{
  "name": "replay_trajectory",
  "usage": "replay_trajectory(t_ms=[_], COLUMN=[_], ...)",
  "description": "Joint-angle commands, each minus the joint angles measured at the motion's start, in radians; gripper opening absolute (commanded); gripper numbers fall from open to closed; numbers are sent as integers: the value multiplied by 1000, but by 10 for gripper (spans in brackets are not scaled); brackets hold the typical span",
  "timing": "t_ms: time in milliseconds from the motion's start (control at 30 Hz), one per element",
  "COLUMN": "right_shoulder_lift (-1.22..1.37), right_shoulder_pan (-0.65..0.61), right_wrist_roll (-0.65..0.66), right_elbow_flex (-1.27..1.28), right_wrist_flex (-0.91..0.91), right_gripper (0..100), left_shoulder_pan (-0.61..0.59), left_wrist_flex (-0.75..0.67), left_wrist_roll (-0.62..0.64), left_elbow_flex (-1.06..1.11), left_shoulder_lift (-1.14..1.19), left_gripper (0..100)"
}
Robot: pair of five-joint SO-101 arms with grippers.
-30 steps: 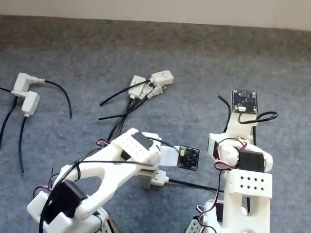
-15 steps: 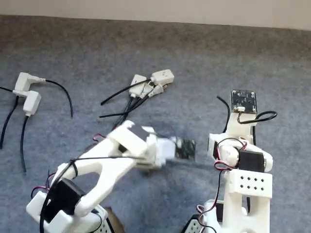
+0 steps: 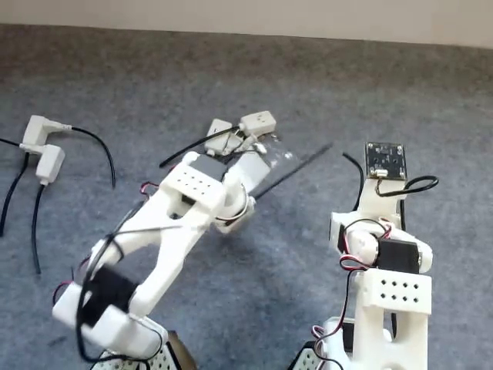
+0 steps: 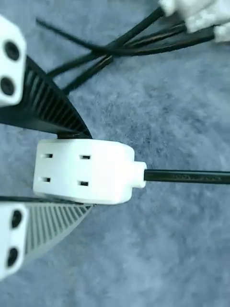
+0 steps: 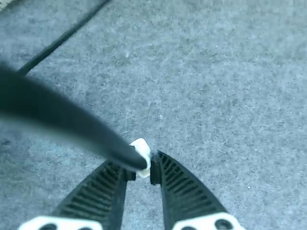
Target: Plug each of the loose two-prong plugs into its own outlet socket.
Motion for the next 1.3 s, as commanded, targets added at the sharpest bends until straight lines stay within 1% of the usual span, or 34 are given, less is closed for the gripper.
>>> replay_trajectory(t_ms=[0, 67, 167, 200, 267, 333, 367, 433, 533, 600, 667, 733, 833, 933, 1033, 1133, 1200, 1267], right_shoulder_lift=[-13, -13, -13, -13, -13, -13, -13, -13, -13, -13, -13, -12, -12, -4, 90, 255, 351, 429], right_shoulder_pan=[-12, -12, -12, -12, -13, -13, -13, -13, -13, -13, -13, -15, -45, -96, -154, -263, -343, -409], right_wrist_roll=[8, 9, 9, 9, 11, 23, 37, 43, 44, 43, 43, 43, 43, 37, -37, -109, -169, -247], right_elbow_flex=[-54, -54, -54, -58, -61, -62, -62, -62, -62, -62, -62, -62, -62, -85, -154, -280, -361, -423], right_wrist_flex=[7, 7, 7, 13, 38, 51, 53, 54, 54, 54, 56, 65, 71, 67, 67, 73, 76, 76], right_gripper=[5, 5, 5, 5, 5, 5, 5, 5, 5, 5, 5, 5, 5, 5, 5, 5, 5, 5], left_shoulder_pan=[-1, 27, 76, 94, 124, 147, 148, 119, 54, 35, 30, 21, -59, -243, -453, -595, -667, -733], left_wrist_flex=[-17, 32, 144, 187, 261, 305, 316, 324, 354, 399, 445, 491, 514, 473, 334, 127, -18, -143], left_wrist_roll=[152, 196, 224, 238, 275, 281, 281, 264, 190, 183, 149, 149, 172, 307, 419, 425, 425, 425], left_elbow_flex=[-68, -90, -130, -139, -147, -145, -147, -177, -265, -325, -371, -409, -438, -404, -231, 31, 213, 343], left_shoulder_lift=[133, 183, 214, 220, 225, 225, 219, 203, 139, 81, 21, -36, -122, -182, -222, -265, -306, -357], left_gripper=[130, 131, 144, 169, 258, 351, 377, 380, 370, 371, 372, 370, 369, 369, 369, 371, 372, 372])
